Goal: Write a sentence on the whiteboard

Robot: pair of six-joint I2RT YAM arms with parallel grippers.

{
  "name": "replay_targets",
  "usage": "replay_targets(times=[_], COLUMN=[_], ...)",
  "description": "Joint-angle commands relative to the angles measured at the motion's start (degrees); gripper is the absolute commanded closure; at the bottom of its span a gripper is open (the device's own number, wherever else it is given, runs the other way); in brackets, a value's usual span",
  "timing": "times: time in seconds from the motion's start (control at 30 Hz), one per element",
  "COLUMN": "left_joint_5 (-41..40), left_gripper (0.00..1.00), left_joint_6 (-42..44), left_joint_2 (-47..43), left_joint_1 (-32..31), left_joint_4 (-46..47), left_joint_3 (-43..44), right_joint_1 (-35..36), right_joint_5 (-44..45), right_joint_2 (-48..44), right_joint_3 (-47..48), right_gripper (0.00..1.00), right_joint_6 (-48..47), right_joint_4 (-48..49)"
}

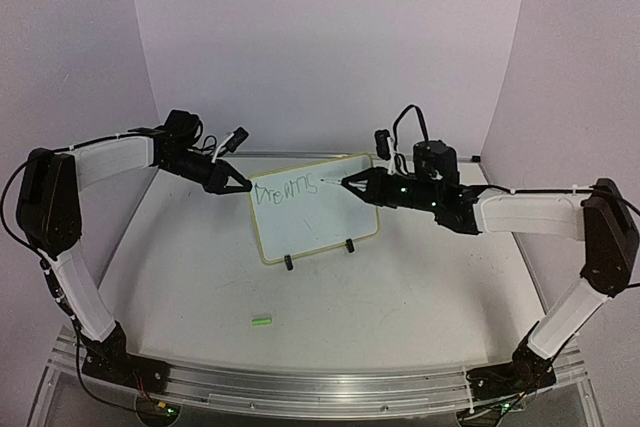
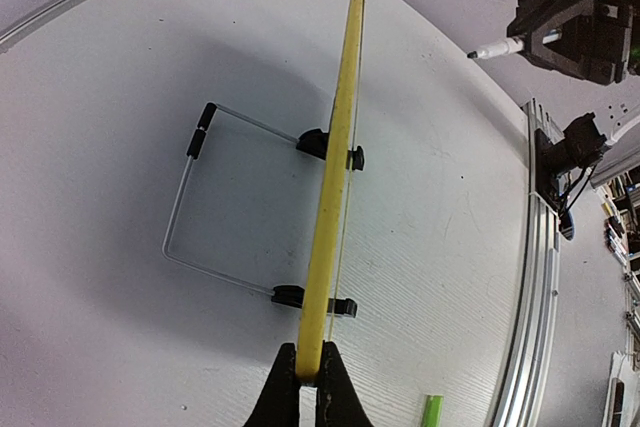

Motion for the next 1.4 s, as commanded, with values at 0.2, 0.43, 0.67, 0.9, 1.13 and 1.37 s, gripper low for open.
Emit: replay_targets(times=[0.2,0.43,0.67,0.9,1.13,1.37], left_joint_5=[-3.4,-3.4,-3.6,-3.8,-3.8,-3.9], left_gripper=[1.0,1.0,1.0,1.0,1.0,1.0], left_joint_6=[1.6,1.6,1.7,1.7,1.8,1.8], left_joint_2=[-0.1,0.1,0.4,0.6,1.1,1.5], left_joint_1=[-1.2,-1.2,-1.3,-1.3,-1.3,-1.3], left_joint_4=[-4.1,-4.3,-4.4,-4.4,-4.5,-4.7], left_joint_3=[0.8,0.9,0.9,1.0,1.0,1.2], right_joint_1=[-7.9,-9.1,-9.1,-9.0,-8.9,-8.7], right_joint_5=[-7.5,-9.9,-11.0,-11.9,-12.9,-13.3], right_joint_2=[-3.3,1.1,6.3,9.4,11.9,14.0], right_joint_3=[-1.4,3.5,8.9,11.2,13.9,16.4], right_gripper=[1.0,1.0,1.0,1.0,1.0,1.0], right_joint_6=[-3.4,-4.6,-4.7,-4.7,-4.2,-3.6], right_joint_4=[-2.9,-3.2,-3.6,-3.7,-3.3,-2.8])
